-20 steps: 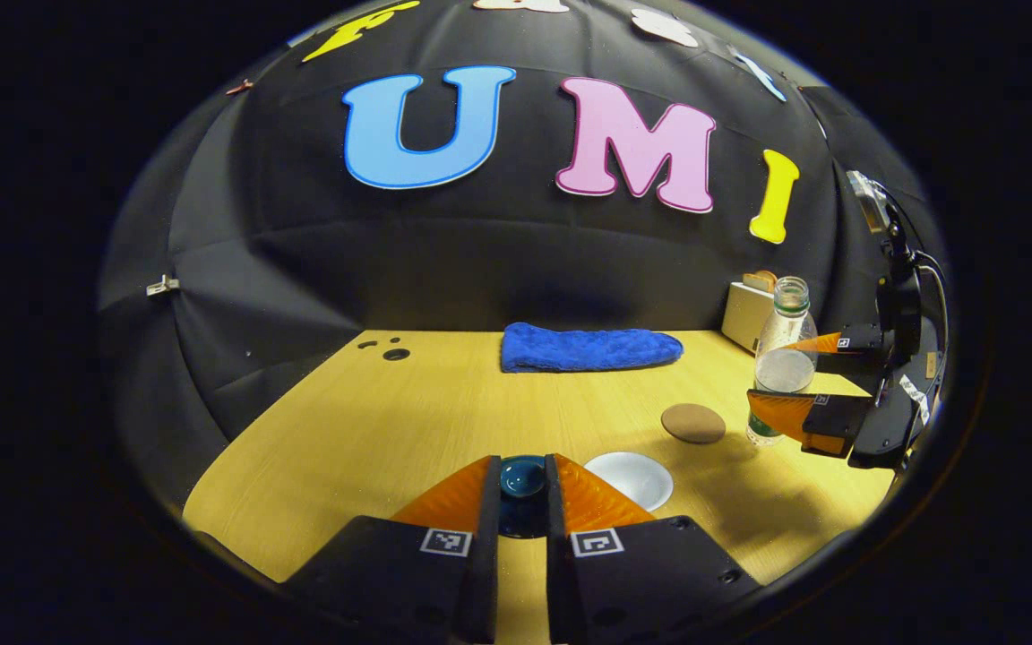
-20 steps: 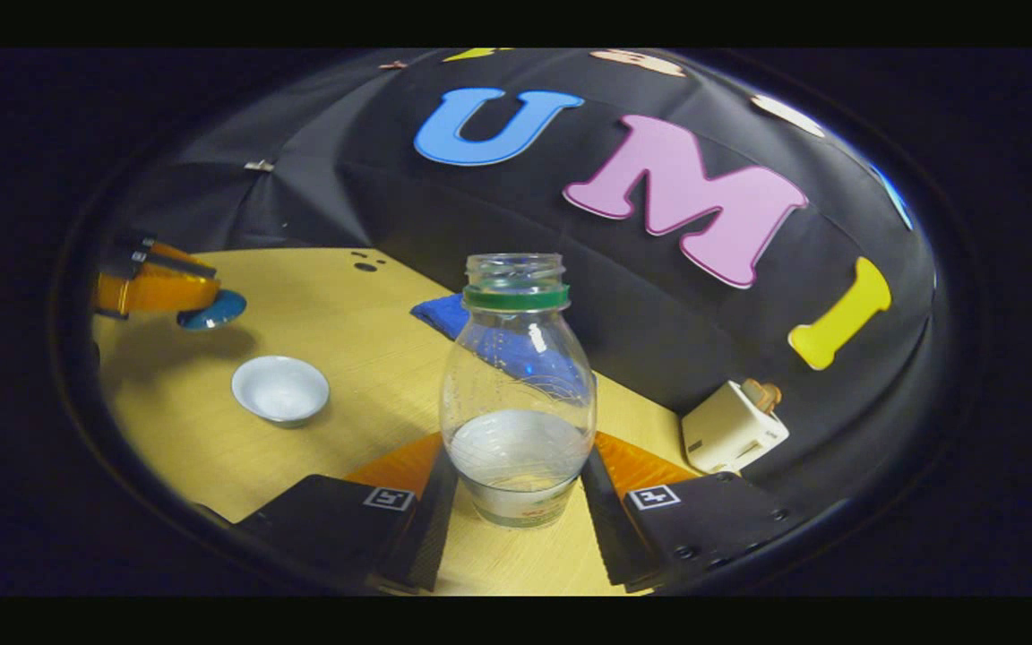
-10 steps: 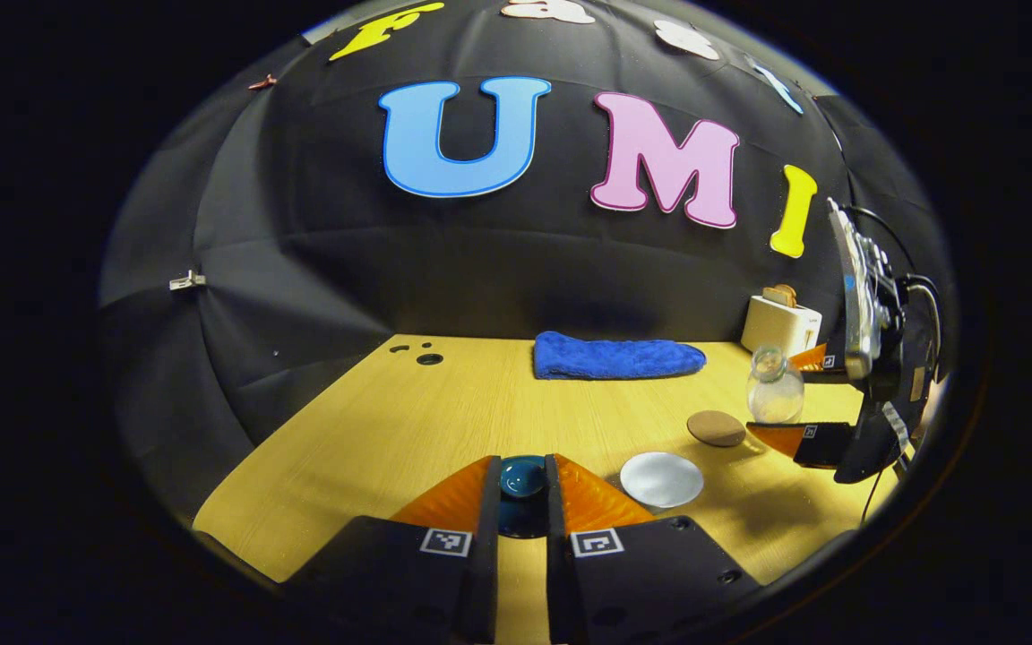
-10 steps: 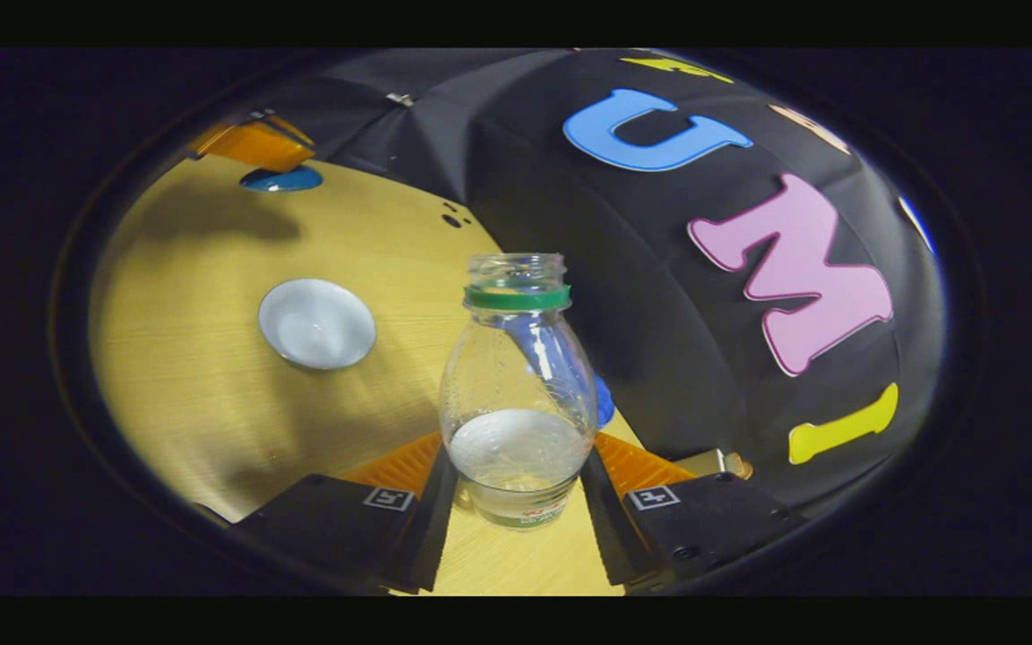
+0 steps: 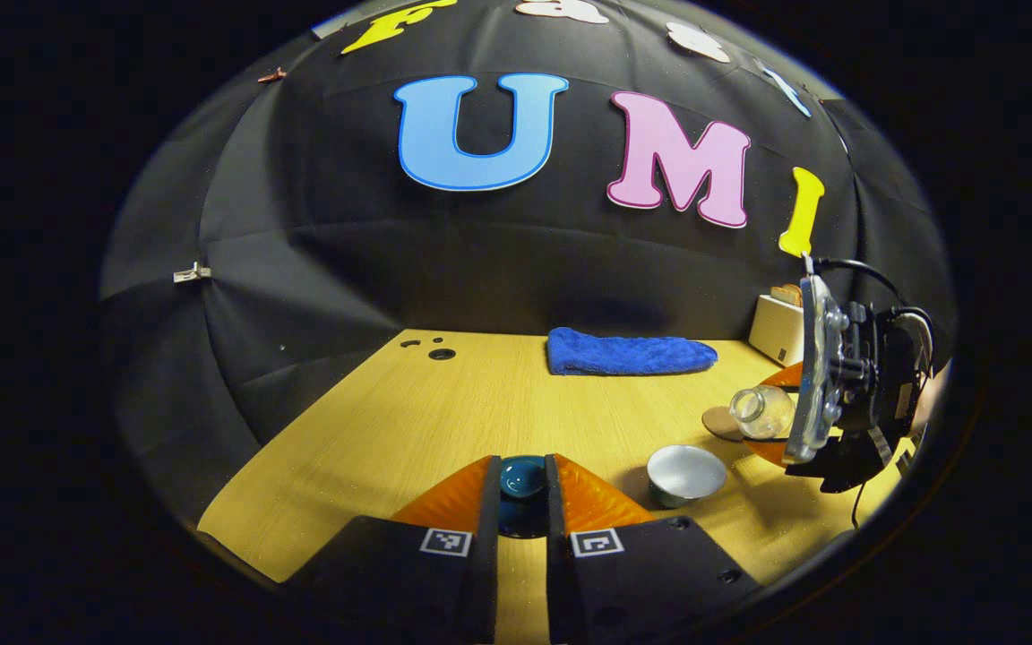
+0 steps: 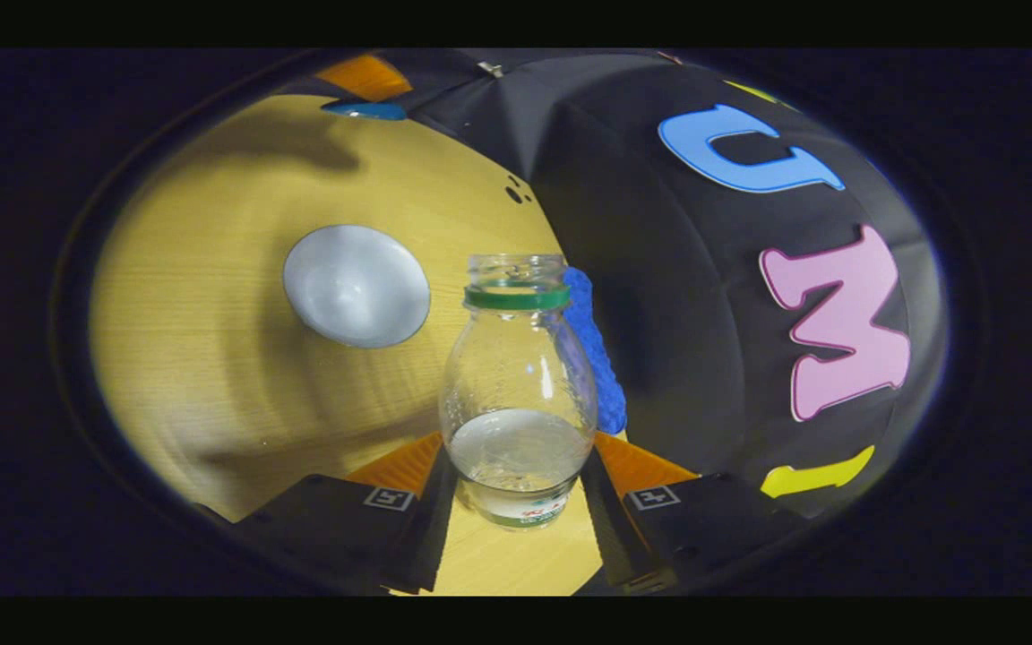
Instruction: Open the teacup lid with one hand, grasp the water bottle and pour water into the teacup with the other hand; after pouring, place the water bottle on the coaster and then close the teacup lid.
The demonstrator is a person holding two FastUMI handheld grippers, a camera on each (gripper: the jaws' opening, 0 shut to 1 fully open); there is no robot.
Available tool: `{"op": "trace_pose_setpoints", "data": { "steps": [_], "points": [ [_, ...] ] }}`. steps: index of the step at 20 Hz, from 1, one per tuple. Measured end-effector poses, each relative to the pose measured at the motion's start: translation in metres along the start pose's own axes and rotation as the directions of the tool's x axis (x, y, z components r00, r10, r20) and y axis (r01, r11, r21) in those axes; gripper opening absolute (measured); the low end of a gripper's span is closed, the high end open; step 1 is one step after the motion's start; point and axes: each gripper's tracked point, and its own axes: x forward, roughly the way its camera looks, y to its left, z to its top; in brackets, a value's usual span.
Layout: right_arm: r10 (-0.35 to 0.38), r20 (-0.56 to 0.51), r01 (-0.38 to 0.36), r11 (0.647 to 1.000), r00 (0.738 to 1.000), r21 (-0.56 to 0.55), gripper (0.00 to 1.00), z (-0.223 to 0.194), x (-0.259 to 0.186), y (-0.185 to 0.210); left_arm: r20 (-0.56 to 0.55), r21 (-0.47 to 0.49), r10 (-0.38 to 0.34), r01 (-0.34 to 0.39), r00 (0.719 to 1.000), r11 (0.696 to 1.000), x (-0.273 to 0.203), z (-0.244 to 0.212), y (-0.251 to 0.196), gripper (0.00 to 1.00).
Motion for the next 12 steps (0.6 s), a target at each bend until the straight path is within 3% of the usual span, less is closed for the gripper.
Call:
{"op": "trace_pose_setpoints", "data": {
  "steps": [1, 4, 10, 11, 12],
  "points": [
    [0.003, -0.001, -0.003, 1.0, 1.0, -0.025, 0.71, 0.002, 0.001, 0.001, -0.001, 0.001, 0.001, -0.001, 1.0, 1.0, 0.0, 0.0, 0.002, 0.26],
    [0.02, -0.003, -0.02, 0.997, 1.0, -0.08, 0.71, 0.004, 0.001, 0.005, -0.003, 0.0, 0.009, -0.009, 1.0, 1.0, -0.001, -0.002, 0.012, 0.22],
    [0.042, -0.011, -0.044, 0.978, 0.999, -0.203, 0.71, 0.007, 0.011, 0.014, -0.007, 0.011, 0.014, -0.014, 1.0, 1.0, -0.005, -0.006, 0.023, 0.26],
    [0.043, -0.011, -0.044, 0.972, 0.999, -0.231, 0.71, 0.006, 0.012, 0.014, -0.008, 0.013, 0.014, -0.014, 1.0, 1.0, -0.006, -0.007, 0.025, 0.22],
    [0.044, -0.01, -0.045, 0.966, 0.999, -0.256, 0.71, 0.005, 0.012, 0.013, -0.011, 0.01, 0.013, -0.013, 1.0, 1.0, -0.006, -0.009, 0.026, 0.26]
  ]
}}
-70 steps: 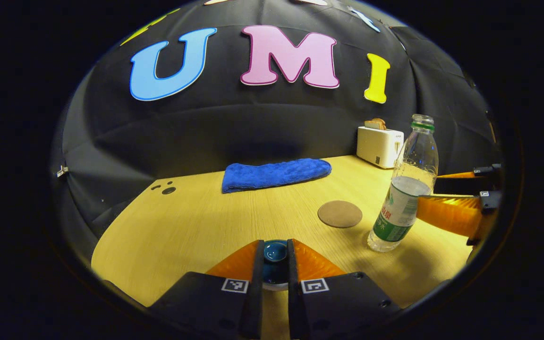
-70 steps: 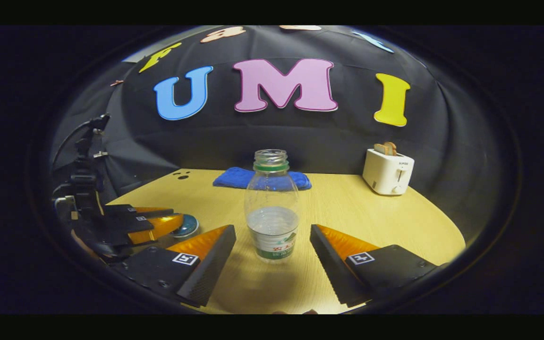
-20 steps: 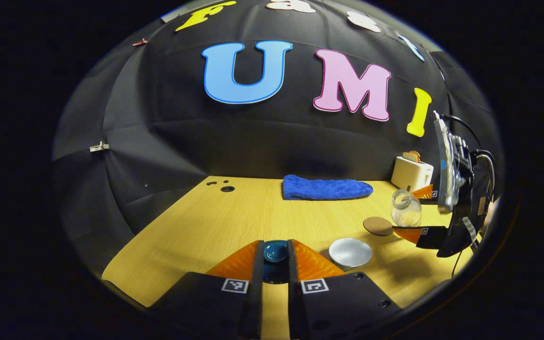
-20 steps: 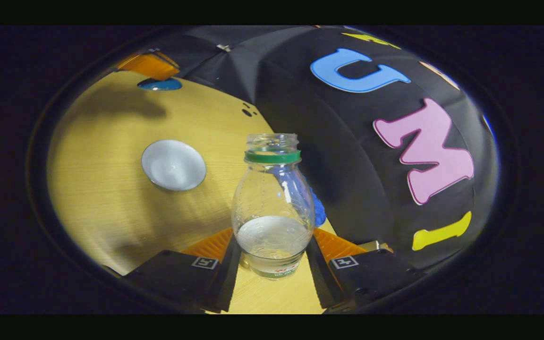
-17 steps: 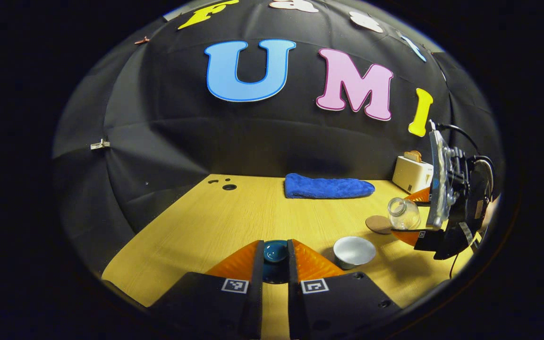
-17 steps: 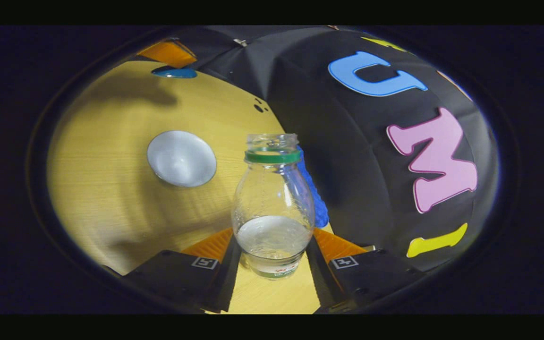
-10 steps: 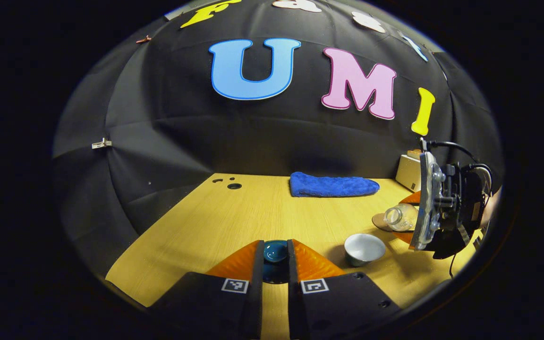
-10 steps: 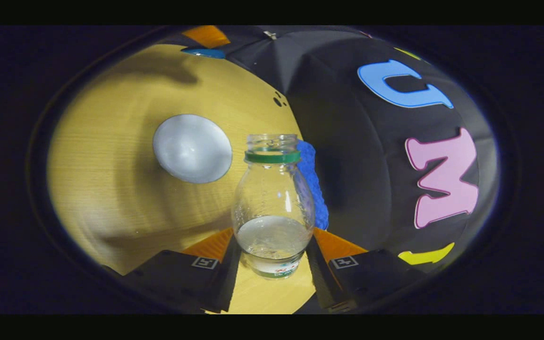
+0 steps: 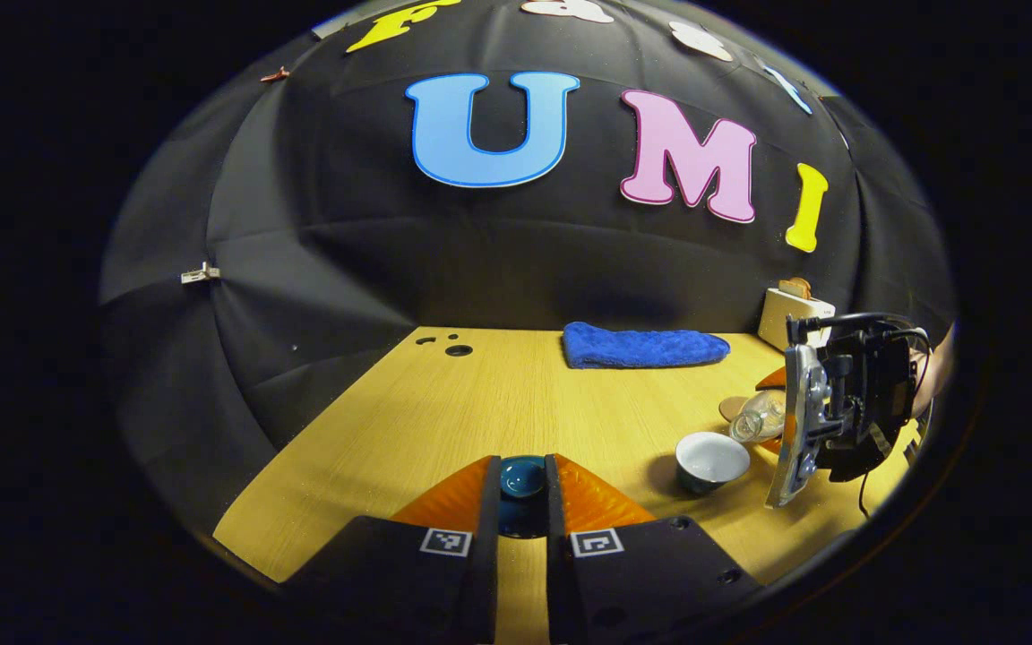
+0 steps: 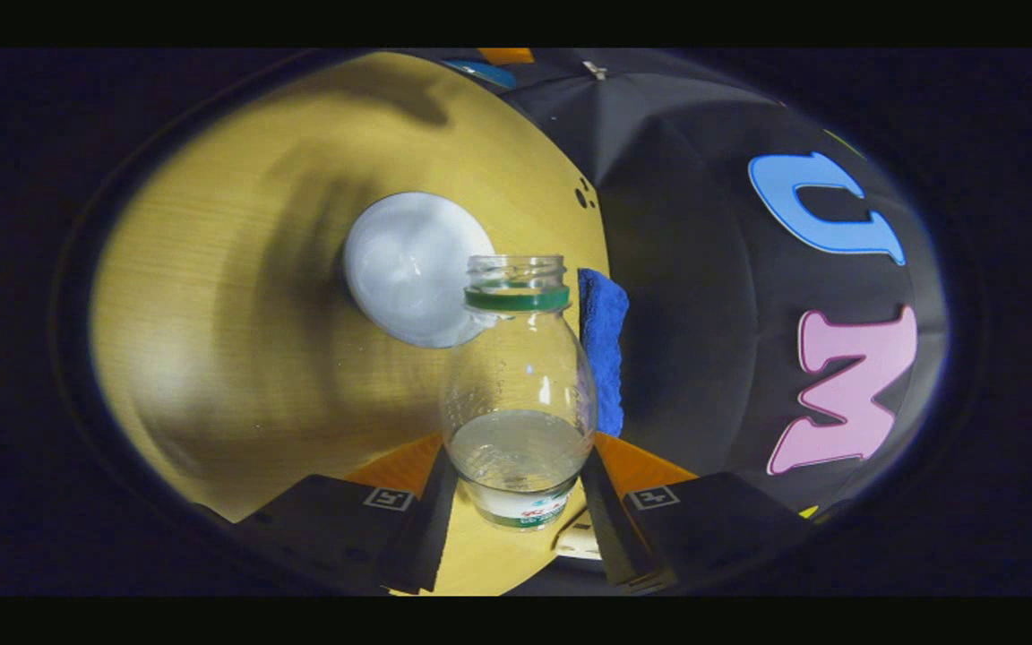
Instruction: Open the teacup lid with one hand, grasp the water bottle and pour water into the teacup with the other hand; after pouring, place the water bottle on the coaster and then close the teacup lid.
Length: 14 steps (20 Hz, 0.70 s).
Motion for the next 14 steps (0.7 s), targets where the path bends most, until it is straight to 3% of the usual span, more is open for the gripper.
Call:
{"op": "trace_pose_setpoints", "data": {
  "steps": [2, 4, 5, 14],
  "points": [
    [-0.01, 0.003, 0.01, 0.999, 1.0, -0.049, 0.71, -0.002, -0.001, -0.002, -0.012, -0.005, 0.001, -0.001, 1.0, 1.0, 0.0, -0.005, 0.002, 0.29],
    [-0.013, 0.001, 0.013, 0.997, 1.0, -0.075, 0.71, -0.003, 0.0, -0.003, -0.021, 0.002, 0.006, -0.006, 1.0, 1.0, -0.002, -0.009, 0.003, 0.22],
    [-0.015, -0.002, 0.015, 0.996, 1.0, -0.084, 0.71, -0.004, 0.001, -0.003, -0.022, 0.004, 0.007, -0.007, 1.0, 1.0, -0.004, -0.009, 0.003, 0.26],
    [-0.075, 0.005, 0.075, 0.977, 0.997, -0.2, 0.71, -0.006, 0.005, -0.015, -0.035, 0.008, 0.01, -0.009, 0.999, 1.0, -0.017, -0.015, 0.001, 0.26]
  ]
}}
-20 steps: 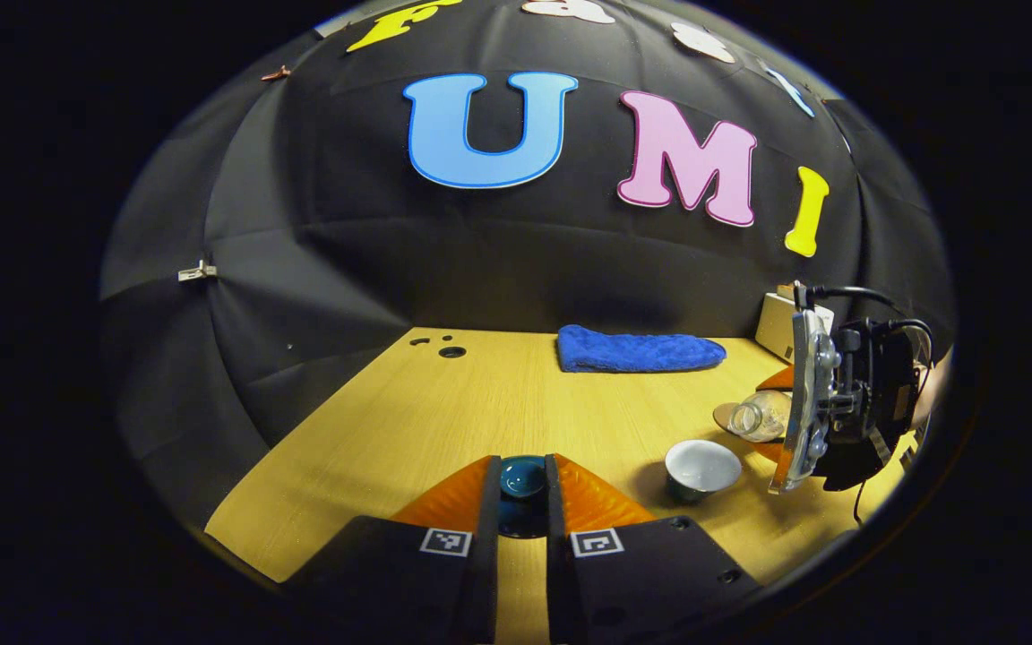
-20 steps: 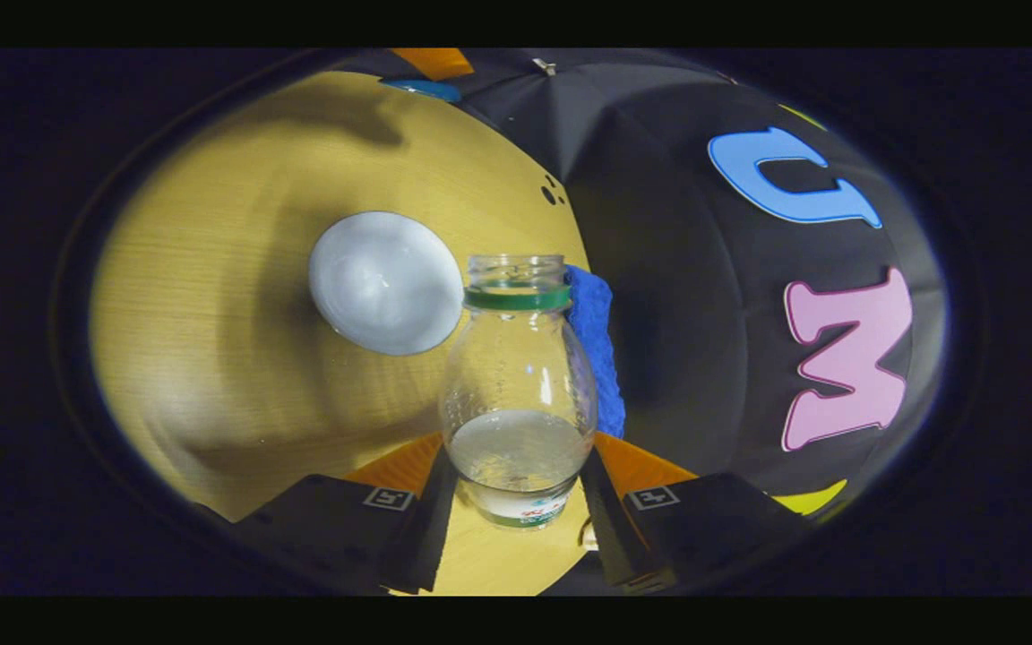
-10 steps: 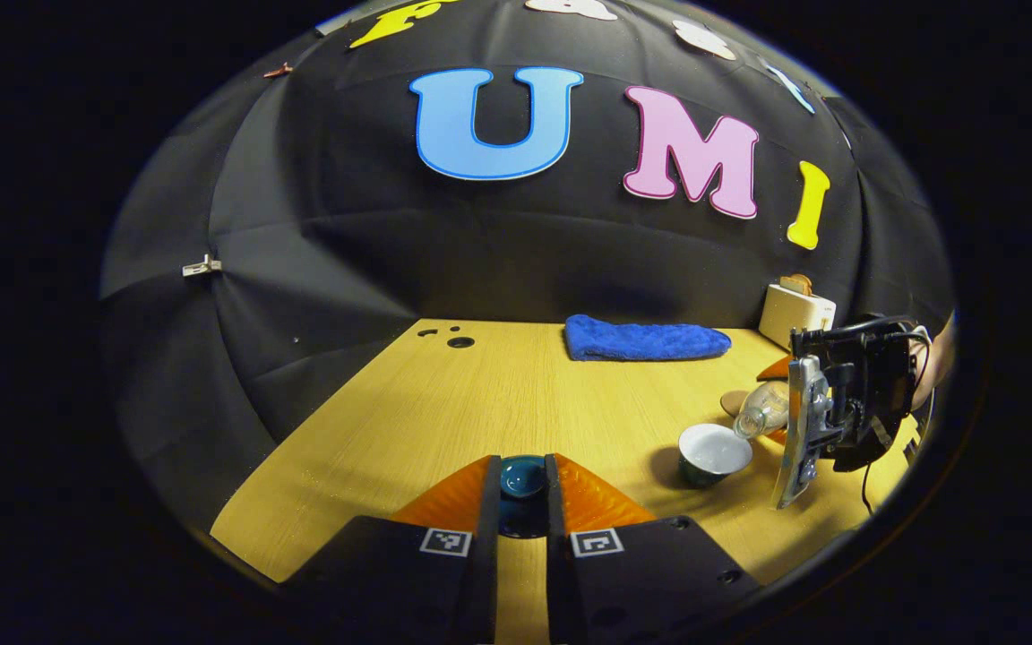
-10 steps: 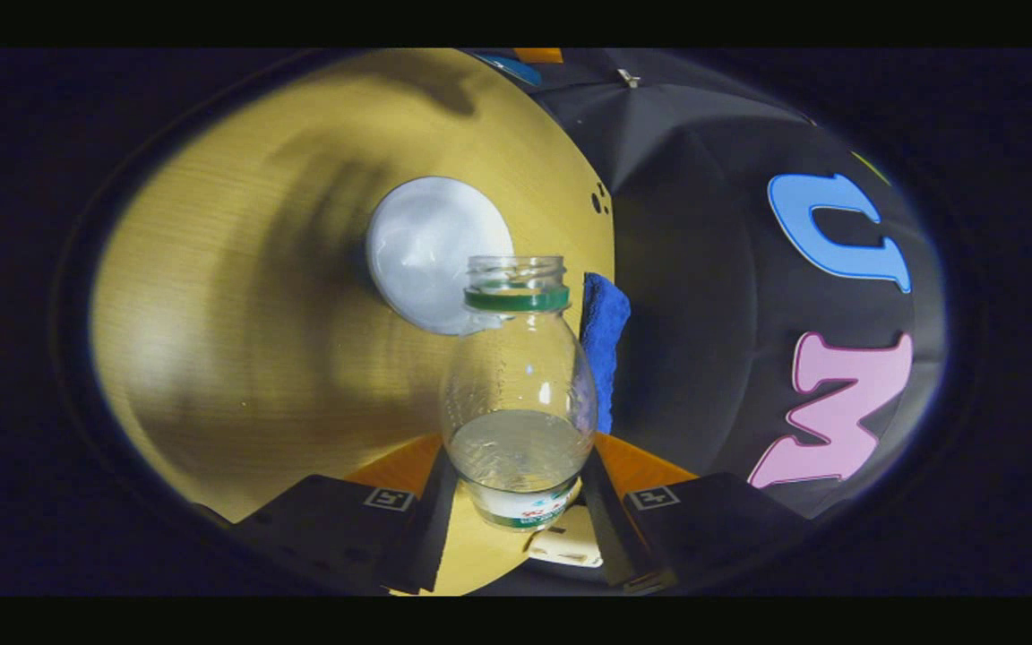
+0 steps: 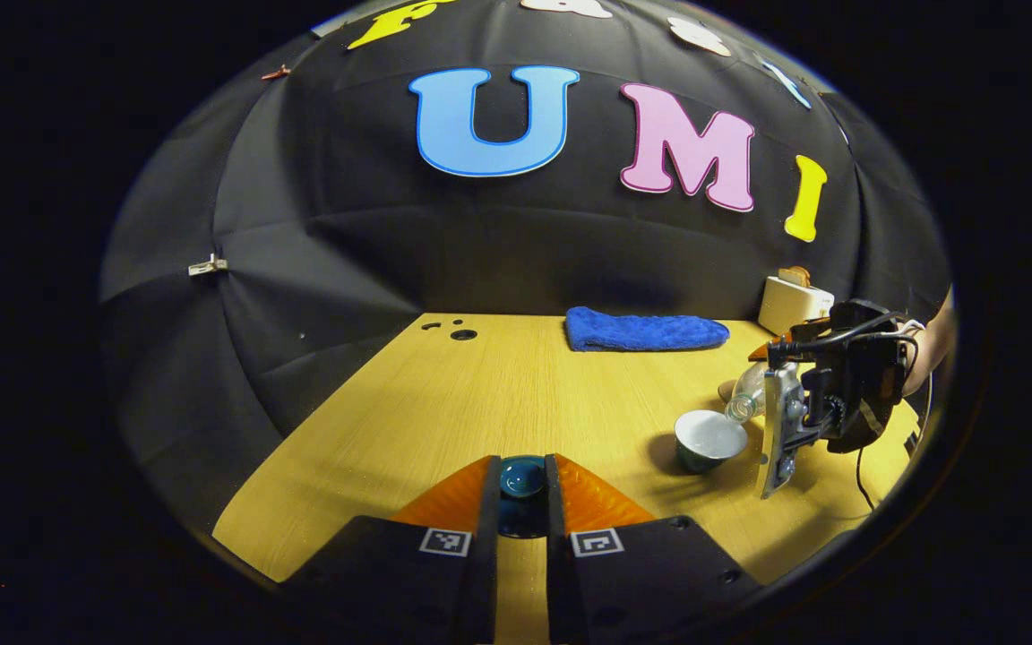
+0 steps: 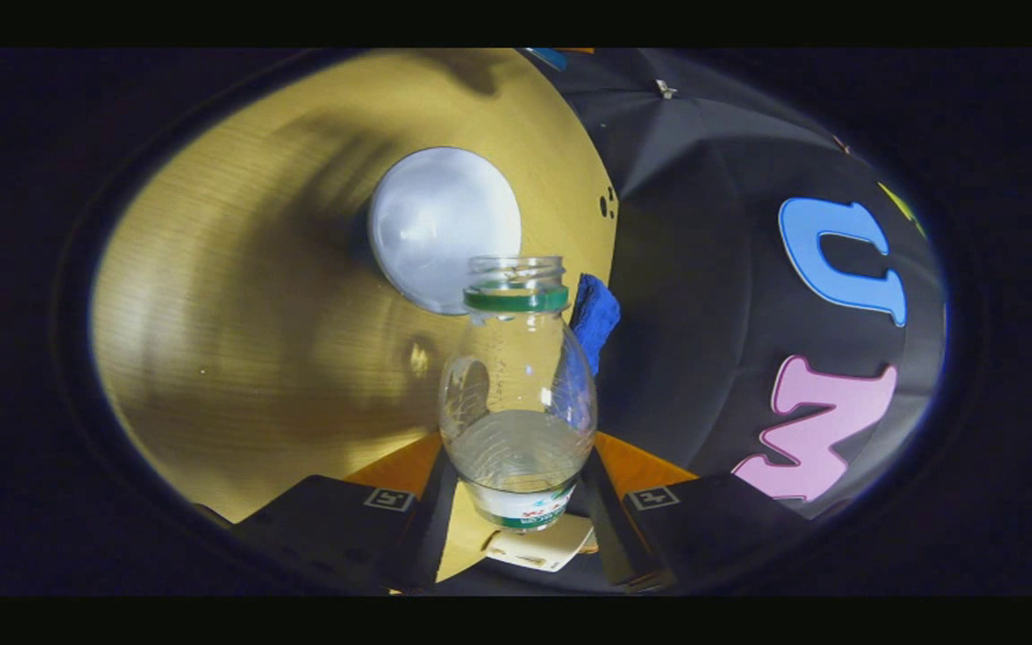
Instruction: Open the teacup lid with one hand, grasp the water bottle and pour water into the teacup with the other hand; after pouring, place the water bottle on the coaster and then close the teacup lid.
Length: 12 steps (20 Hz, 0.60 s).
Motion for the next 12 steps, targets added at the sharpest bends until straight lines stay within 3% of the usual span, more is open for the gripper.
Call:
{"op": "trace_pose_setpoints", "data": {
  "steps": [2, 3, 7, 12],
  "points": [
    [0.001, 0.002, -0.001, 1.0, 1.0, -0.019, 0.71, -0.0013, 0.0013, -0.0011, -0.001, 0.001, 0.003, -0.003, 1.0, 1.0, -0.0012, -0.0004, 0.0016, 0.3],
    [0.001, 0.003, -0.001, 1.0, 1.0, -0.03, 0.71, -0.0011, 0.0017, -0.0015, -0.002, 0.0, 0.004, -0.004, 1.0, 1.0, -0.0013, -0.0005, 0.0022, 0.22],
    [0.01, 0.008, -0.01, 0.997, 1.0, -0.071, 0.71, 0.0005, 0.003, -0.0038, -0.001, -0.009, 0.012, -0.012, 1.0, 1.0, -0.0026, 0.0023, 0.005, 0.27],
    [0.011, 0.01, -0.01, 0.995, 1.0, -0.101, 0.71, -0.0026, 0.0053, -0.0073, -0.003, 0.004, 0.013, -0.013, 1.0, 1.0, -0.0046, 0.0016, 0.0037, 0.23]
  ]
}}
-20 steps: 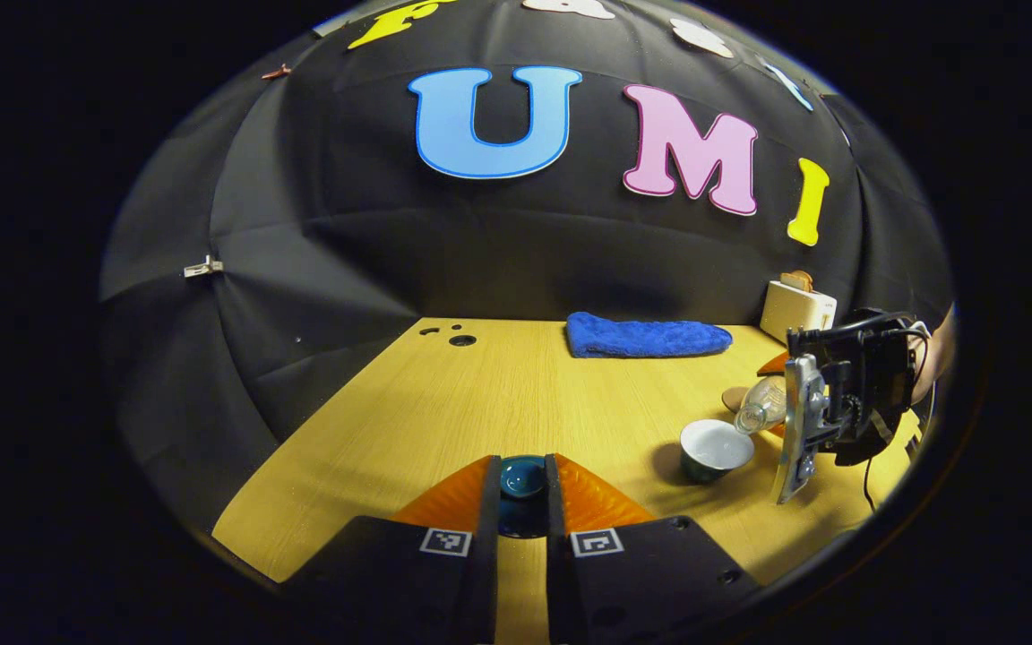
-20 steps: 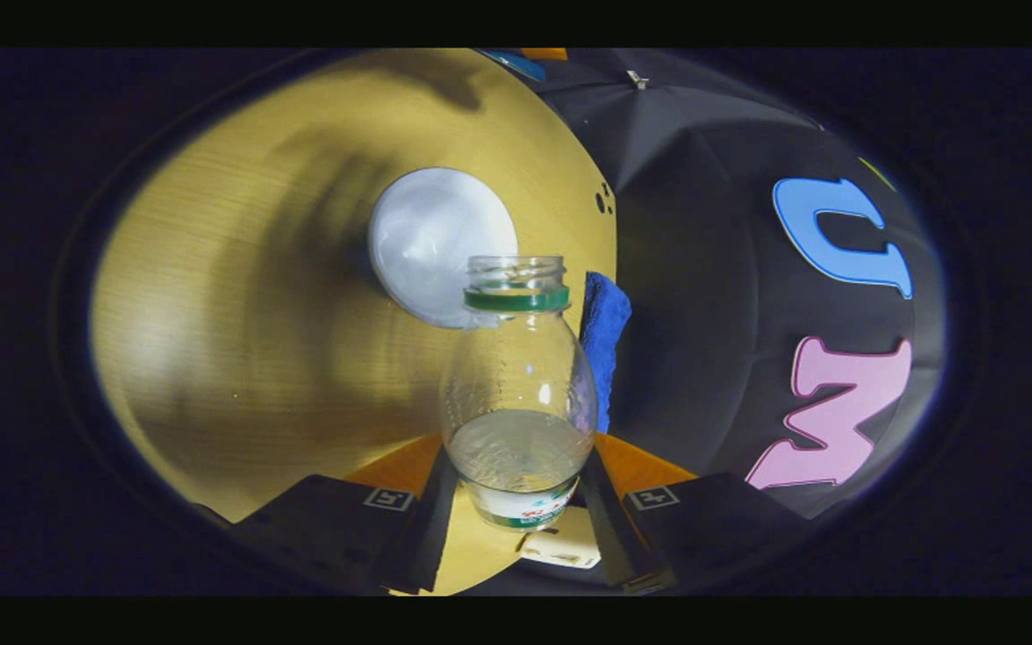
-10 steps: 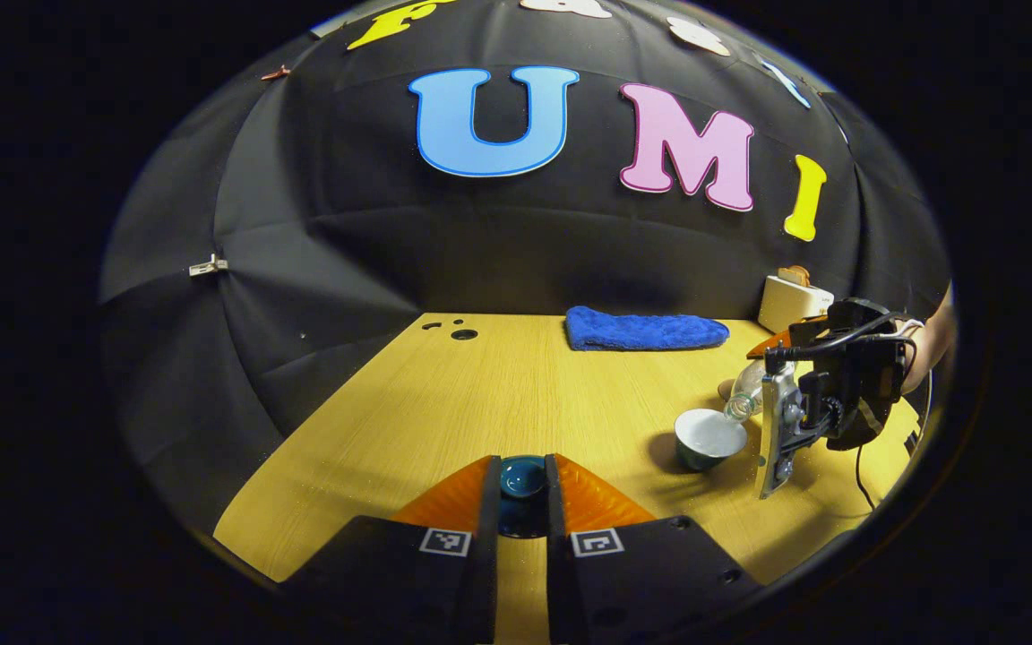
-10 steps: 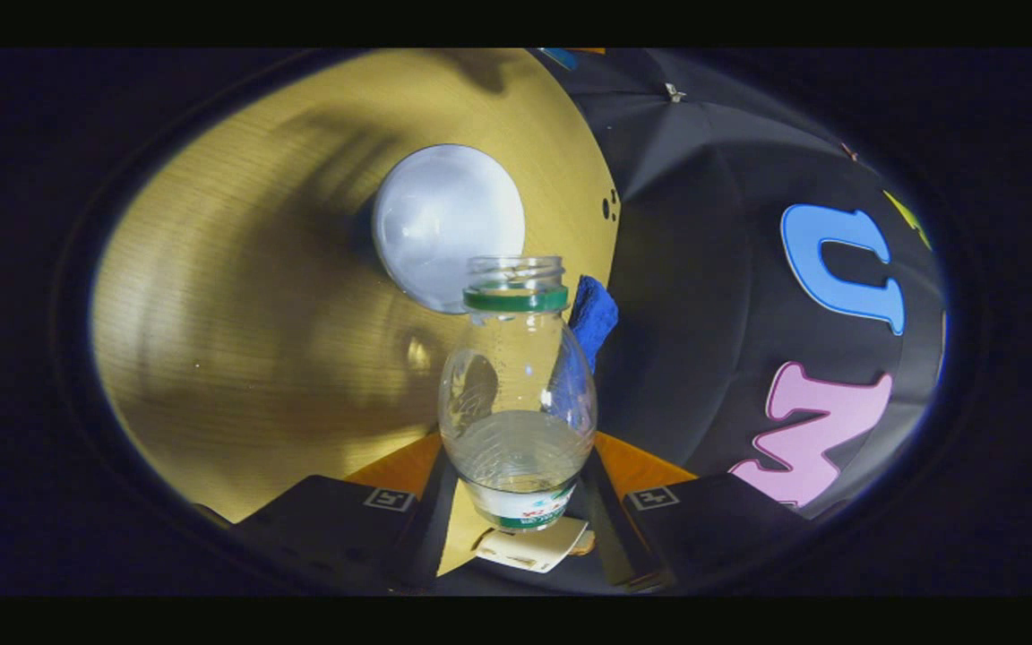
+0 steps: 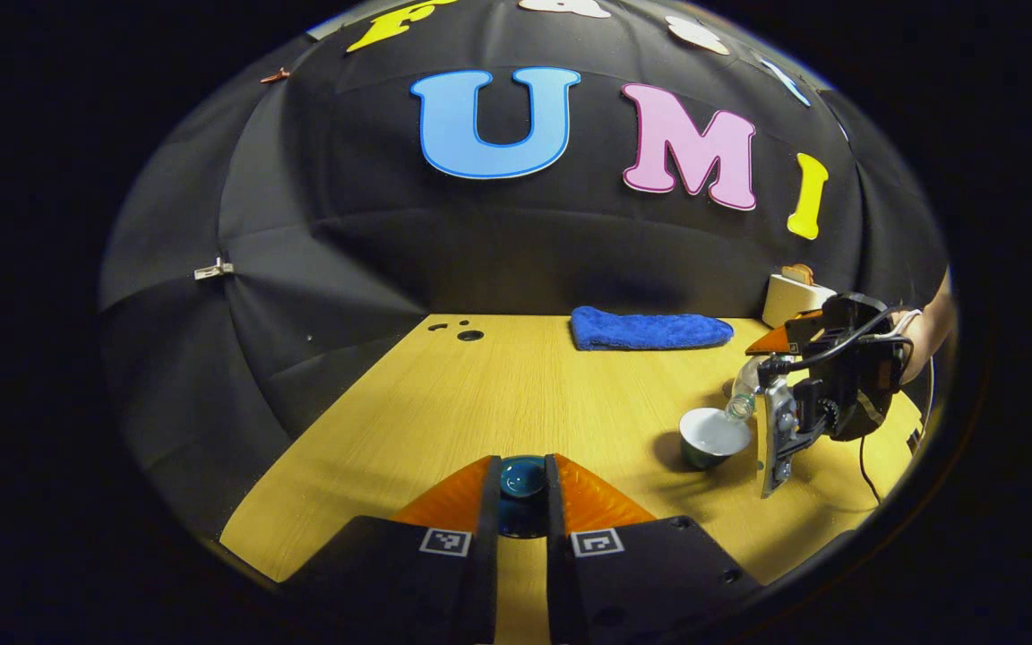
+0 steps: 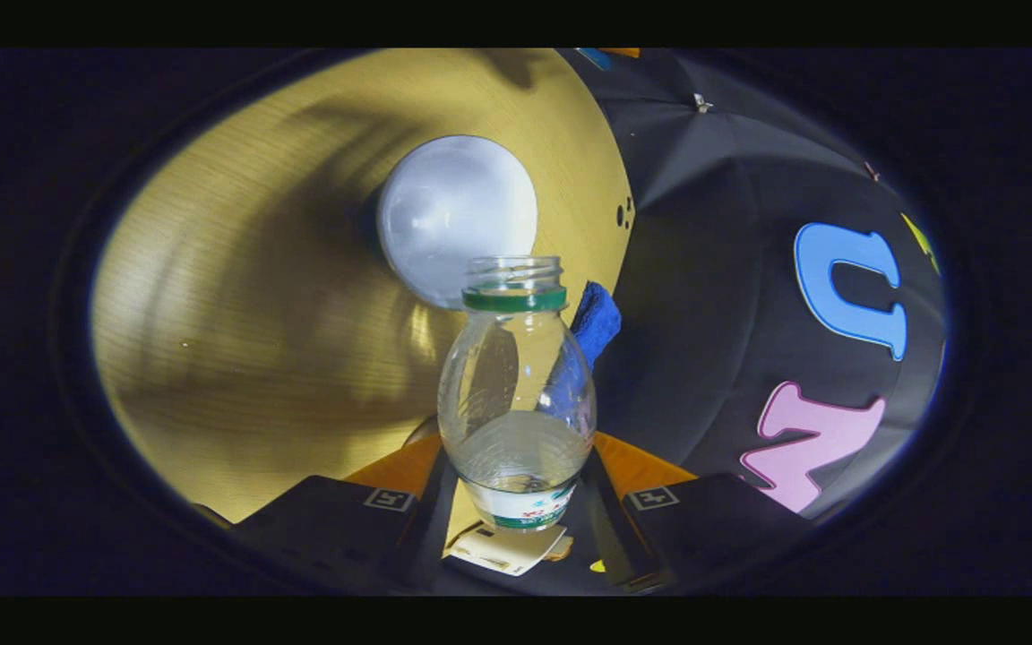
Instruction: Open the teacup lid with one hand, grasp the water bottle and pour water into the teacup with the other hand; after pouring, place the water bottle on the coaster and then close the teacup lid.
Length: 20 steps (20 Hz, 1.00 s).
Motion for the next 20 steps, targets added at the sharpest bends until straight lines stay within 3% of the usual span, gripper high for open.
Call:
{"op": "trace_pose_setpoints", "data": {
  "steps": [20],
  "points": [
    [0.008, 0.036, -0.003, 0.991, 0.999, -0.137, 0.7, 0.005, 0.003, -0.011, -0.003, 0.044, -0.021, 0.021, 1.0, 0.999, 0.004, 0.007, -0.005, 0.26]
  ]
}}
